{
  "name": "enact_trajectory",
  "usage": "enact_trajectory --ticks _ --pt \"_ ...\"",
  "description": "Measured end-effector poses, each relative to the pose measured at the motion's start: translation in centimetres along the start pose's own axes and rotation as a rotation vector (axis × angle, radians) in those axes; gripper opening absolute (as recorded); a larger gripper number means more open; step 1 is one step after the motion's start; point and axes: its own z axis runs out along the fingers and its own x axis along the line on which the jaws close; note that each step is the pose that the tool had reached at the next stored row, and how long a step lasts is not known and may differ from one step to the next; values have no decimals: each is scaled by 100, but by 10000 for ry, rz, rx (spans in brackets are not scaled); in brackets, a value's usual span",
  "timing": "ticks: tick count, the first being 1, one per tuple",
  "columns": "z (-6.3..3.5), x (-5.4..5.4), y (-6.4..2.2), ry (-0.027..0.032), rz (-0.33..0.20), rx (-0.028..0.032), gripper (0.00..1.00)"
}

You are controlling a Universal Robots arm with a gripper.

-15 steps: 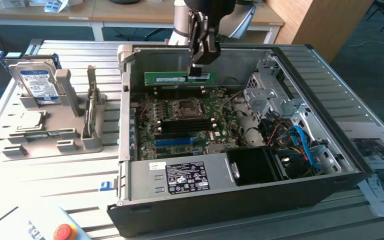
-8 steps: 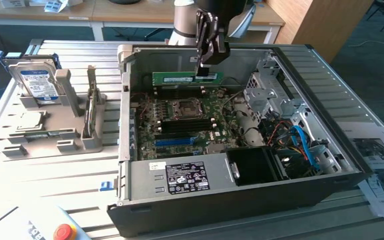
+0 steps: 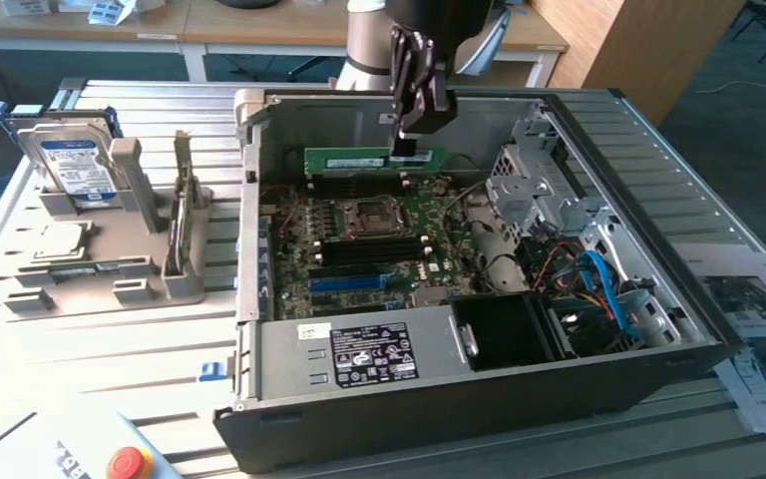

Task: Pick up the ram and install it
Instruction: 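Pick up the ram and move it above insertion slot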

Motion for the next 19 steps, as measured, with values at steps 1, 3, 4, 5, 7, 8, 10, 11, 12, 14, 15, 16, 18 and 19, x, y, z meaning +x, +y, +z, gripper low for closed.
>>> enact_trajectory --ticks 1,3,4,5,7,8,10,11,12,14,15,16,18,19 --pt "15 0 -1 0 0 1 12" --pt "44 1 -2 0 0 2 12" --pt "59 1 -3 1 0 4 12" --pt "75 2 -4 1 0 6 12" --pt "112 2 -5 0 0 11 12" --pt "129 3 -6 0 0 13 12" --pt "158 3 -8 0 -1 19 12" --pt "162 3 -8 1 0 19 12" --pt "162 3 -8 3 0 18 12" --pt "163 3 -8 2 -1 19 12" --pt "163 3 -8 1 0 19 12" --pt "165 1 -8 -2 0 20 12" --pt "168 -13 -8 -2 2 20 12" --pt "169 -20 -9 0 0 20 12"
